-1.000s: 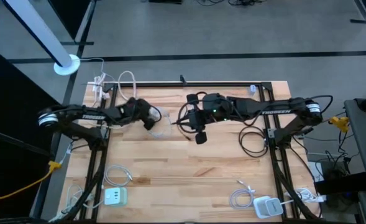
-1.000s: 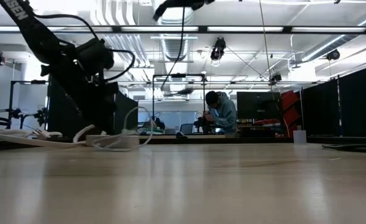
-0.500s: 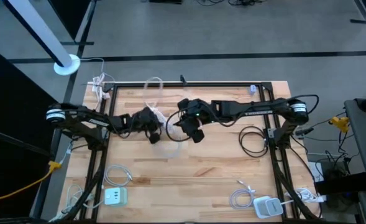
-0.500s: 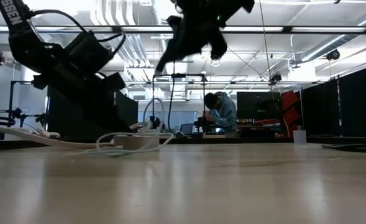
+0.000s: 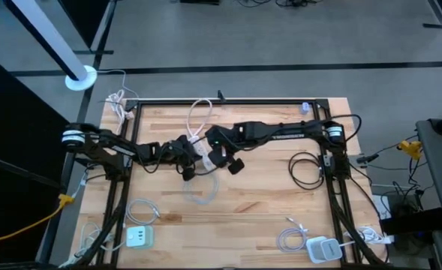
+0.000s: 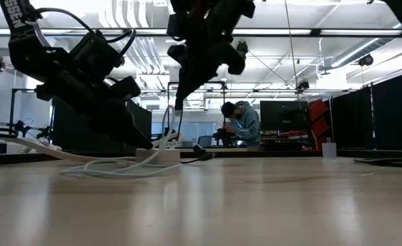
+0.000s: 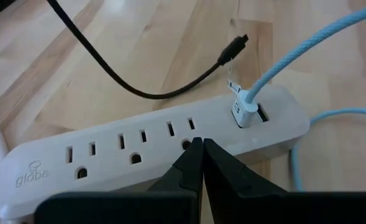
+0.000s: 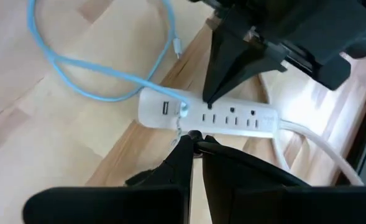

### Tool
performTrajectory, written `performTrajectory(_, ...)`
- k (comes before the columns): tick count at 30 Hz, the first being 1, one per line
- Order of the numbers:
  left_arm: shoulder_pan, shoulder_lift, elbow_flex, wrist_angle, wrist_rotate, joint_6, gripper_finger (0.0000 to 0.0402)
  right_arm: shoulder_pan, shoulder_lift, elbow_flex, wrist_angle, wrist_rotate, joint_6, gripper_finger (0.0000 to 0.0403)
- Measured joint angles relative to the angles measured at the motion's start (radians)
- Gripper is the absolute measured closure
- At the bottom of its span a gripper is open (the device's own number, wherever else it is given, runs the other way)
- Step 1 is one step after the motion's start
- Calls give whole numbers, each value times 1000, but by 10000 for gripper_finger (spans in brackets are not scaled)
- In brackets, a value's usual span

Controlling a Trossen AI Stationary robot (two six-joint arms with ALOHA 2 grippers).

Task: Insert USB
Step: Insert the left black charger cable into the top white outlet extension

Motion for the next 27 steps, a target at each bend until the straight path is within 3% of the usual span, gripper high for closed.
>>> performTrajectory(6,-1,8,-1,18,1,0,402,-5,66,16,-14,-99,20,394)
performTrajectory(27,-3,9,-3,25,4,-25,402,-7,108,3,91,-138,158,394)
